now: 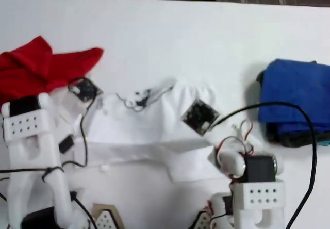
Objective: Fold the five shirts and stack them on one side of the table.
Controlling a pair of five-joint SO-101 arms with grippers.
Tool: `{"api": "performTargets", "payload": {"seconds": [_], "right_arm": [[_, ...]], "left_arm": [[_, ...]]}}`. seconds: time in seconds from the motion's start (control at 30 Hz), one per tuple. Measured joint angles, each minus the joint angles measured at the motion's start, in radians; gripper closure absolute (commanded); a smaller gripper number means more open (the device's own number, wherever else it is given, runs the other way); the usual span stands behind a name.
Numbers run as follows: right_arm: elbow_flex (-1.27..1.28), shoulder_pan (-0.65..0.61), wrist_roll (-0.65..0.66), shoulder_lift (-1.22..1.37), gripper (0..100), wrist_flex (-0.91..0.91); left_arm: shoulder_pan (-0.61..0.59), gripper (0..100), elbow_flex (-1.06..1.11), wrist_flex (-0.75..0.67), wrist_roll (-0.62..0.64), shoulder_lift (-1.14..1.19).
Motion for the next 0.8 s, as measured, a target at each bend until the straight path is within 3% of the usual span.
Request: {"api": "performTargets", "payload": {"seconds": [0.3,0.8], "right_arm": [[0.216,0.129,0.104,-0.002,97.8,-0.097],[0.292,0.129,0.133,-0.005,97.8,-0.167]], "left_arm": [[0.000,97,0.129,-0.063,0.000,0.000],[0.000,97,0.255,-0.163,0.000,-0.002]]}}
